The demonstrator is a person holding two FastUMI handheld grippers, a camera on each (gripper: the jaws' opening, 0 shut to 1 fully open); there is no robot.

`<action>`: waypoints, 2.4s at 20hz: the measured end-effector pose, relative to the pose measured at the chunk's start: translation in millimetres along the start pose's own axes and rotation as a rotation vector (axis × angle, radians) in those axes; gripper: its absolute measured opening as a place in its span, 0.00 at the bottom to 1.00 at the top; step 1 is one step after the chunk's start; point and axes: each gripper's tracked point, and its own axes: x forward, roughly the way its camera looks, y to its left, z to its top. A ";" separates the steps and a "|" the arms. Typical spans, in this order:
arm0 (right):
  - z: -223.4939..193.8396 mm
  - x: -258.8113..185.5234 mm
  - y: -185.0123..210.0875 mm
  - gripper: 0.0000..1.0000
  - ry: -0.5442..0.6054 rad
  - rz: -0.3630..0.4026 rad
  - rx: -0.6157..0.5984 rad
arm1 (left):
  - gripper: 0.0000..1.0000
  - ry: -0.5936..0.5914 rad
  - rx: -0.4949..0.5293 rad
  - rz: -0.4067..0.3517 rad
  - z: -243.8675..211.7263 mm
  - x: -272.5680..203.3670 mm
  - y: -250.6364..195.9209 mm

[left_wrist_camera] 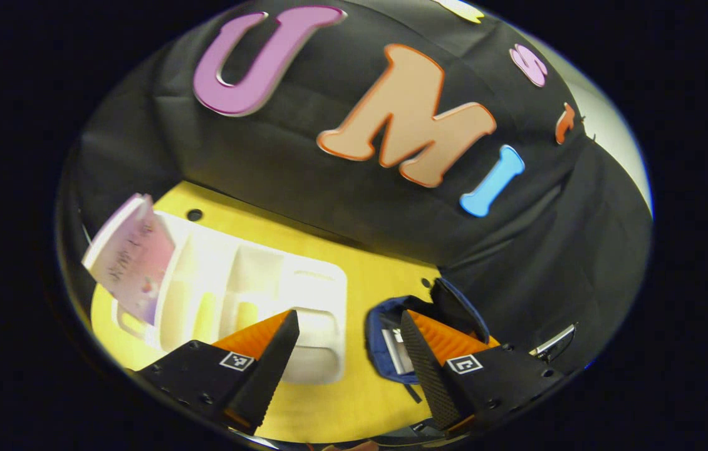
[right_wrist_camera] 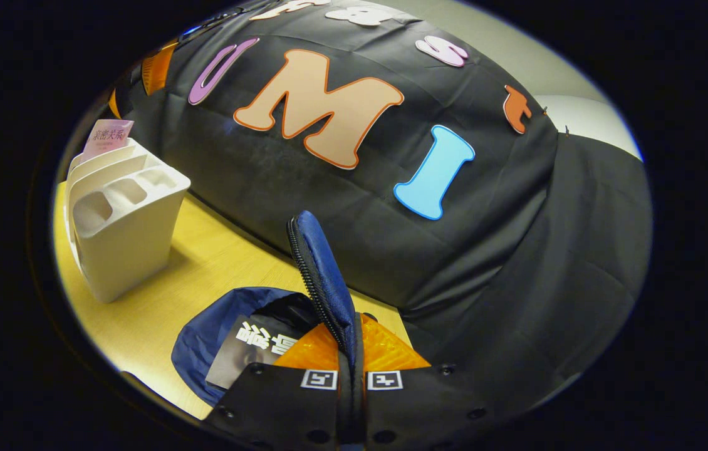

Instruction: Open the schoolbag, grab two books from the bookshelf and put them into the schoolbag.

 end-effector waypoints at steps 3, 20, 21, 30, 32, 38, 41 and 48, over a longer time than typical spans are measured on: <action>1.0 0.8 0.8 0.05 0.005 -0.008 -0.012 | 0.95 0.005 0.029 0.149 20.9 -22.7 72.2; -0.3 -6.7 12.3 0.05 0.067 -0.047 -0.043 | 0.92 0.290 0.140 0.348 32.9 16.6 263.3; -0.7 -6.6 13.5 0.05 0.071 -0.046 -0.041 | 0.92 0.310 0.136 0.343 30.4 19.9 264.3; -1.1 -2.5 14.5 0.04 0.083 -0.053 -0.037 | 0.58 0.531 0.126 0.322 -4.0 43.4 252.2; -1.1 -2.0 16.1 0.05 0.082 -0.052 -0.044 | 0.45 0.578 0.132 0.320 -11.6 51.3 248.9; -1.8 -2.3 17.2 0.04 0.085 -0.043 -0.055 | 0.41 0.739 0.165 0.340 -33.8 54.9 252.8; -2.1 -1.9 19.1 0.04 0.086 -0.041 -0.062 | 0.39 0.782 0.176 0.364 -38.0 54.9 251.5; -2.8 -0.8 21.0 0.02 0.078 -0.031 -0.079 | 0.40 0.816 0.107 0.480 -40.9 28.6 246.0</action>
